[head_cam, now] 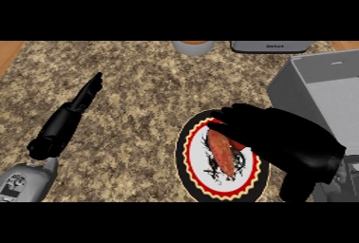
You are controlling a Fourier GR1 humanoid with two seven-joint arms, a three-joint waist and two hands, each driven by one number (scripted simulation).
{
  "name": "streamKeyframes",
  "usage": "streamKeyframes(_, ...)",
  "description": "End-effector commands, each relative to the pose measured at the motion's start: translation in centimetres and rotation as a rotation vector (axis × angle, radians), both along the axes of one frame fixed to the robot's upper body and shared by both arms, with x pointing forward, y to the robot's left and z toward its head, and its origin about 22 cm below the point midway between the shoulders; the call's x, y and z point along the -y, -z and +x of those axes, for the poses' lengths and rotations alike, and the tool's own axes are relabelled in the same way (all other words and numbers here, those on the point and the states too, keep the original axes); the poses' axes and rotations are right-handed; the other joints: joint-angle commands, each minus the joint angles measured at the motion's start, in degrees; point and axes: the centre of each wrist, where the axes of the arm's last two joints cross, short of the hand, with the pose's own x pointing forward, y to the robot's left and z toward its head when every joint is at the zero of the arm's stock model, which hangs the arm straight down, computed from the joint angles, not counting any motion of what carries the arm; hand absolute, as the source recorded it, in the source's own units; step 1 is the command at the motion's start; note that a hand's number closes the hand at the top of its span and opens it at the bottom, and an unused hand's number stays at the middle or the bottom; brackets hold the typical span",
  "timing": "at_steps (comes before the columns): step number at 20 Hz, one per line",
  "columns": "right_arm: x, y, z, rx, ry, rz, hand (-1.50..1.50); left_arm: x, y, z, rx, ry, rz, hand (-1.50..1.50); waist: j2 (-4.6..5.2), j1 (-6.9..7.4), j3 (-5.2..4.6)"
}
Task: Pick the sweet potato from the plate and place it in the cardboard box
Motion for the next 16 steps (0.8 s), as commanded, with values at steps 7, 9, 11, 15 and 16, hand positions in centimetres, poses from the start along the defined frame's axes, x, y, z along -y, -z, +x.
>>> streamKeyframes(7, -1.4, 2.0, -1.2, -0.049, 0.064, -0.091, -1.5, 1.2, -1.2, 0.3, 0.015, 0.001, -0.004, 0.0, 0.12, -0.02, 0.09)
streamKeyframes(9, -2.7, 2.9, -2.0, -0.004, 0.085, -0.09, -1.5, -0.4, 0.6, -0.7, 0.014, -0.005, -0.009, 0.0, 0.13, 0.15, 0.07)
streamKeyframes(11, -3.4, 3.6, -1.7, 0.028, 0.097, -0.111, -1.5, -1.1, -0.8, -0.3, 0.007, 0.002, -0.001, 0.0, 0.14, 0.26, 0.08)
streamKeyframes(15, -4.5, 4.1, -0.5, 0.018, 0.102, -0.1, -1.5, -1.1, -1.1, 0.3, 0.014, -0.002, 0.002, 0.0, 0.18, 0.27, 0.08)
streamKeyframes(16, -4.1, 5.3, -3.1, 0.02, 0.088, -0.093, -1.5, -0.4, -1.5, 1.8, 0.003, 0.01, 0.001, 0.0, 0.17, -0.16, 0.08)
